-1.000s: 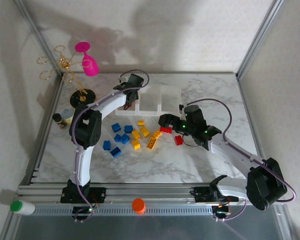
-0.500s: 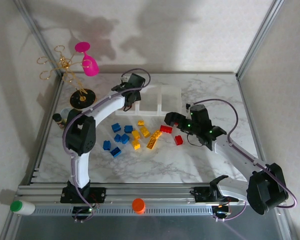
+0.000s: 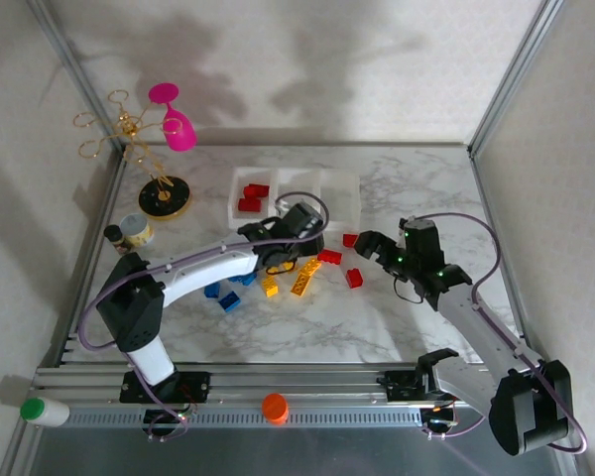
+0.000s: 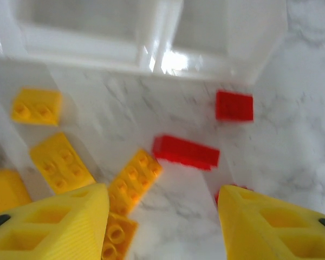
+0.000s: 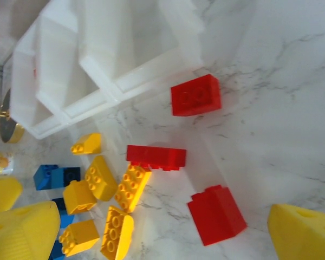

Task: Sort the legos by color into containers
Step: Place the lego in the container, then pick up the lego from the center of the table.

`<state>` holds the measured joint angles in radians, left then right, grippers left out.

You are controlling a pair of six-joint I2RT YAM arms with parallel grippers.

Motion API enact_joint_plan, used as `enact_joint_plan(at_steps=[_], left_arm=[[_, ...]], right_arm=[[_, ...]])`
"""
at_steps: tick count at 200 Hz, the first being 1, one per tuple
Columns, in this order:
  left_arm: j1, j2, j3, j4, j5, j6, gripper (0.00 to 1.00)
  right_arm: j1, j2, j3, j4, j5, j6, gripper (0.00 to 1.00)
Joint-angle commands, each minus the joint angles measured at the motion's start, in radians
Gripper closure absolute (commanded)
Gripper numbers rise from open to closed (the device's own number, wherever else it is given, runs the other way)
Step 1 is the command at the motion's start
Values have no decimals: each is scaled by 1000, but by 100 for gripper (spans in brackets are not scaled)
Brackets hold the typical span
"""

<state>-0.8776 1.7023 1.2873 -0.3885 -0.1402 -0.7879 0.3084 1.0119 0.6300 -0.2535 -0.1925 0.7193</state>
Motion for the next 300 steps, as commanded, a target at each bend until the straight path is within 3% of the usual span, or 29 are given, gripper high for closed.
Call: enact_joint_plan(at_steps=[1, 75, 127, 162, 239, 300], left_arm=[[-67, 30, -20, 52, 40, -119, 44], [-186, 297, 172, -5, 10, -148, 36], [-205, 474, 325, -65, -41, -131, 30], [-210, 545, 393, -101, -91, -129, 34], [-212, 510, 368, -99, -154, -113, 62], [-209, 291, 255, -111, -229, -73, 67]], right_arm=[[-46, -25, -31, -49, 20, -20, 1], [-258, -12, -60, -23, -96, -65, 1], [-322, 13, -88, 11, -141, -75, 1], [-335, 19, -102, 29, -162, -75, 1], [-323, 26, -107, 65, -248, -103, 1], [-202, 70, -54, 55, -215, -115, 1]])
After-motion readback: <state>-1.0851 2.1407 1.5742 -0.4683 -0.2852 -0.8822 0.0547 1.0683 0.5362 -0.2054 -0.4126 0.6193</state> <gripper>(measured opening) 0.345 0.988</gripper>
